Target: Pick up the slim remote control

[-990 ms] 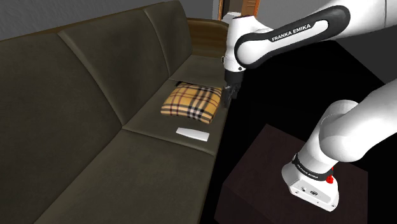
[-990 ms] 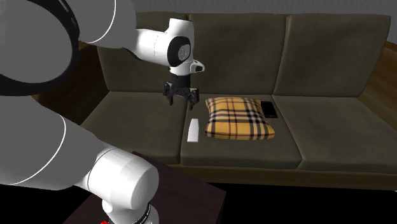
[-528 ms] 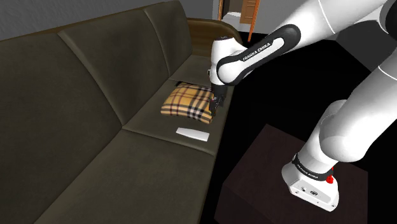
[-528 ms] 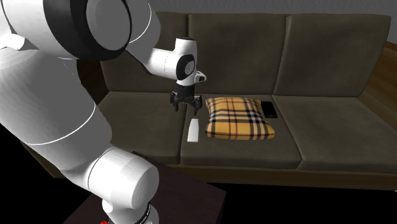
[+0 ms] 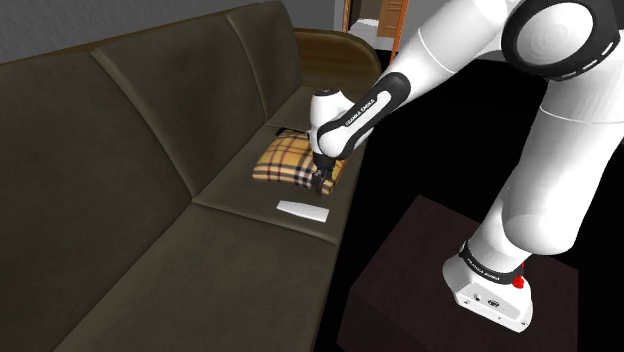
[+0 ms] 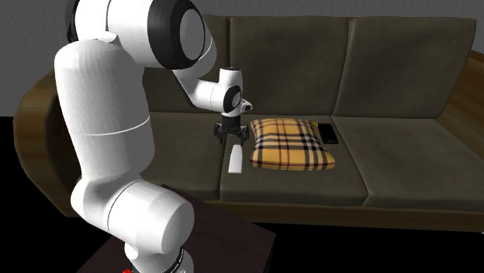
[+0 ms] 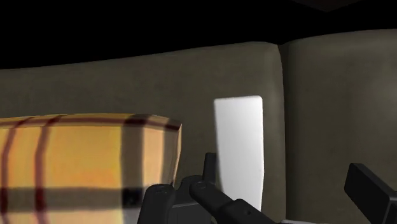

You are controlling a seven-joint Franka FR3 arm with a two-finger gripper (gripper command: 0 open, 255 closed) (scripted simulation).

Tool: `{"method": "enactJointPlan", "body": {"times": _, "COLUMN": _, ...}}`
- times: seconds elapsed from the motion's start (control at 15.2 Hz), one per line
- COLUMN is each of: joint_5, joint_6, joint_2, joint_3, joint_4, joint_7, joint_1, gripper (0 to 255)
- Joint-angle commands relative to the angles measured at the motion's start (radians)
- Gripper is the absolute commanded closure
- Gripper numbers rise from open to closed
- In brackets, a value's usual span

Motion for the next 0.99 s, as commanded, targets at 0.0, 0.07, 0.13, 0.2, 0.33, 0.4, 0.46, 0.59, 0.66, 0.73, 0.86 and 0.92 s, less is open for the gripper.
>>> {"method": "enactJointPlan", "body": {"times": 0.0, "joint_5": -0.013, "joint_6": 0.040, "joint_2": 0.082, "joint_3": -0.001, "joint_4": 0.045, "joint_7": -0.015, "joint_1": 0.000, "gripper": 0}}
{"method": "enactJointPlan", "body": {"times": 0.07, "joint_5": -0.020, "joint_6": 0.056, "joint_2": 0.122, "joint_3": -0.001, "joint_4": 0.071, "joint_7": -0.018, "joint_1": 0.003, "gripper": 0}}
{"method": "enactJointPlan", "body": {"times": 0.13, "joint_5": -0.027, "joint_6": 0.070, "joint_2": 0.162, "joint_3": -0.001, "joint_4": 0.098, "joint_7": -0.021, "joint_1": 0.005, "gripper": 0}}
{"method": "enactJointPlan", "body": {"times": 0.2, "joint_5": -0.034, "joint_6": 0.083, "joint_2": 0.202, "joint_3": -0.002, "joint_4": 0.126, "joint_7": -0.024, "joint_1": 0.008, "gripper": 0}}
{"method": "enactJointPlan", "body": {"times": 0.33, "joint_5": -0.047, "joint_6": 0.105, "joint_2": 0.282, "joint_3": -0.003, "joint_4": 0.187, "joint_7": -0.029, "joint_1": 0.015, "gripper": 0}}
{"method": "enactJointPlan", "body": {"times": 0.4, "joint_5": -0.054, "joint_6": 0.114, "joint_2": 0.322, "joint_3": -0.004, "joint_4": 0.219, "joint_7": -0.033, "joint_1": 0.019, "gripper": 0}}
{"method": "enactJointPlan", "body": {"times": 0.46, "joint_5": -0.060, "joint_6": 0.121, "joint_2": 0.361, "joint_3": -0.005, "joint_4": 0.252, "joint_7": -0.036, "joint_1": 0.022, "gripper": 0}}
{"method": "enactJointPlan", "body": {"times": 0.59, "joint_5": -0.072, "joint_6": 0.133, "joint_2": 0.440, "joint_3": -0.007, "joint_4": 0.323, "joint_7": -0.042, "joint_1": 0.030, "gripper": 0}}
{"method": "enactJointPlan", "body": {"times": 0.66, "joint_5": -0.077, "joint_6": 0.135, "joint_2": 0.470, "joint_3": -0.007, "joint_4": 0.351, "joint_7": -0.045, "joint_1": 0.033, "gripper": 0}}
{"method": "enactJointPlan", "body": {"times": 0.73, "joint_5": -0.077, "joint_6": 0.144, "joint_2": 0.483, "joint_3": -0.008, "joint_4": 0.355, "joint_7": -0.044, "joint_1": 0.034, "gripper": 0}}
{"method": "enactJointPlan", "body": {"times": 0.86, "joint_5": -0.078, "joint_6": 0.160, "joint_2": 0.507, "joint_3": -0.010, "joint_4": 0.364, "joint_7": -0.043, "joint_1": 0.035, "gripper": 0}}
{"method": "enactJointPlan", "body": {"times": 0.92, "joint_5": -0.079, "joint_6": 0.167, "joint_2": 0.520, "joint_3": -0.010, "joint_4": 0.369, "joint_7": -0.043, "joint_1": 0.036, "gripper": 0}}
